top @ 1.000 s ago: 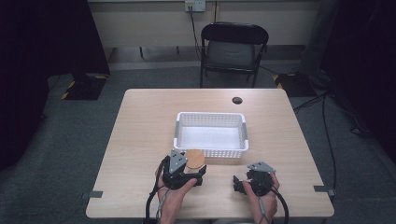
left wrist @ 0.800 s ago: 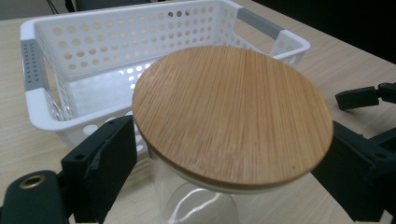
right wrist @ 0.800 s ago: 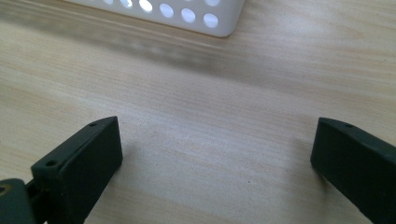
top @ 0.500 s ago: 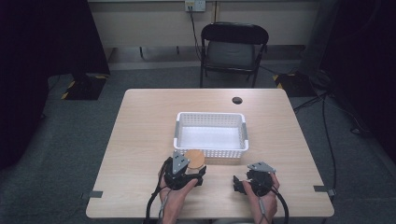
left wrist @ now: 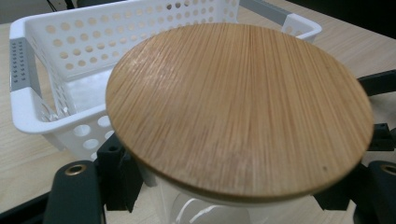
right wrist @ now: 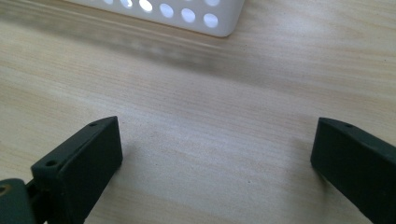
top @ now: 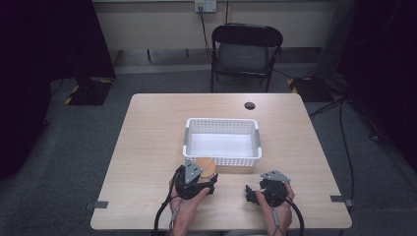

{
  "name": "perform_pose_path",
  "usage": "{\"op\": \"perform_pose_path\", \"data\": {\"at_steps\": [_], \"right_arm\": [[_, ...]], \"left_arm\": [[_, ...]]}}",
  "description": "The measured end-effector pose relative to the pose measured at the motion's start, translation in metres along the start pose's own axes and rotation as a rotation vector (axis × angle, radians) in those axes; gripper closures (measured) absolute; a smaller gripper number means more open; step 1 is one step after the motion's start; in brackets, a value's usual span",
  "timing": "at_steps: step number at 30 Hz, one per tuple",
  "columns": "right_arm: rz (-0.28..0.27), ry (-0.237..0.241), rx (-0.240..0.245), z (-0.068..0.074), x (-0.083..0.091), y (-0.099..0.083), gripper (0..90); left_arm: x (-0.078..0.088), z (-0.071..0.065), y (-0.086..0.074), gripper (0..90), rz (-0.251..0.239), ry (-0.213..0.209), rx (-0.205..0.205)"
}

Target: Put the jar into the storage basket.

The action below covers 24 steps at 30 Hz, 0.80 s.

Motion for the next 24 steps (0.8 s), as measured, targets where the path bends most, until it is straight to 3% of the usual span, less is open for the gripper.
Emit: {"op": "perform_pose_path", "data": {"at_steps": [13, 24], "right_arm": [[0.000, 0.000, 0.000, 0.000, 0.000, 0.000, 1.2], [0.000, 0.000, 0.000, 0.000, 0.000, 0.000, 1.2]], "left_arm": [[0.004, 0.003, 0.001, 26.6, 0.019, 0.008, -0.006], [0.019, 0.011, 0.015, 26.6, -0.013, 0.024, 0.010]]}}
Point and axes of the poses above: each handheld gripper's, and its own axes: x roughly backward along the jaws, y roughly out of its top, z roughly to its left, the point moved 8 cm from there along -x, roughly forward along the jaws, and after that the axes turned 9 degrees about y, right-handed, at the moved point
